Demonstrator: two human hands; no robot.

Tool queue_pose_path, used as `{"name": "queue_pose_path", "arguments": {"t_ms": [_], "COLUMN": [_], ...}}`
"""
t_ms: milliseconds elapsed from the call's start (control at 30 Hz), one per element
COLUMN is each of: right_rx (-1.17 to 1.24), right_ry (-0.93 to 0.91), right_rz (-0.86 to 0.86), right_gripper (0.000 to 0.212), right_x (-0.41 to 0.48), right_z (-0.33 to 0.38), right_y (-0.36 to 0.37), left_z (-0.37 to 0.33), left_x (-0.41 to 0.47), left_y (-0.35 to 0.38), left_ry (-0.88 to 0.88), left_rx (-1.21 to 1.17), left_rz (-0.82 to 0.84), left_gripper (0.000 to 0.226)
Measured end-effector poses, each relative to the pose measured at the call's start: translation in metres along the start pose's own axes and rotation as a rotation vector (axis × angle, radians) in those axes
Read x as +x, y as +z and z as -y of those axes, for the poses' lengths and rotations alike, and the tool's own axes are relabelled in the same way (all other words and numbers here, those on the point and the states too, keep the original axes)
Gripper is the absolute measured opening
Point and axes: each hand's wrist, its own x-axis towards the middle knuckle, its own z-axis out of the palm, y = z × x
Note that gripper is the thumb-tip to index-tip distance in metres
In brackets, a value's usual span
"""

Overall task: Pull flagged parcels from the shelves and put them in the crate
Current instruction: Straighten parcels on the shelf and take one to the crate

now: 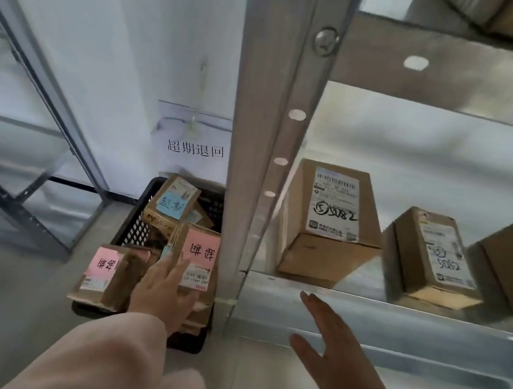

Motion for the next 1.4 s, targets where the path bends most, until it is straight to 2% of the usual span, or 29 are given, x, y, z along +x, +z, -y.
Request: {"name": "queue_pose_path", "arguments": {"t_ms": [167,333,600,800,1000,1233,1400], "right_rx": [-0.097,-0.188,-0.280,-0.301,-0.306,-0.299,-0.285], "right_ry": [-0.102,-0.184,-0.086,0.110,0.345,0.569,0.637], "right_rz": [-0.063,-0.212,-0.506,-0.655,-0.756,-0.786,-0.817], "right_gripper": [0.071,0.072,0.077,0.077,0.077,0.077,0.076], "right_x": [-0.032,-0.083,-0.177,-0.257,-0.312,-0.329,-0.311], "right_z": [-0.024,-0.068,-0.178,-0.277,-0.354,-0.442,-0.494], "right_y": [-0.032,-0.082,-0.182,-0.241,-0.271,-0.304,-0.349], "left_z": [-0.057,-0.175,-0.374,-0.499,-0.606,-0.720,-0.793], "left_x": [-0.065,-0.134,-0.204,-0.248,-0.271,-0.268,-0.242], "left_y": [-0.009,-0.011,0.031,0.087,0.136,0.189,0.223], "left_ry": [0.207,0.481,0.840,1.082,1.247,1.362,1.406], "left_rx": [0.045,0.081,0.098,0.121,0.122,0.046,0.057], "left_rz": [-0.143,-0.280,-0.376,-0.321,-0.279,-0.172,-0.094], "left_gripper": [0.063,0.061,0.061,0.063,0.062,0.059,0.062]}}
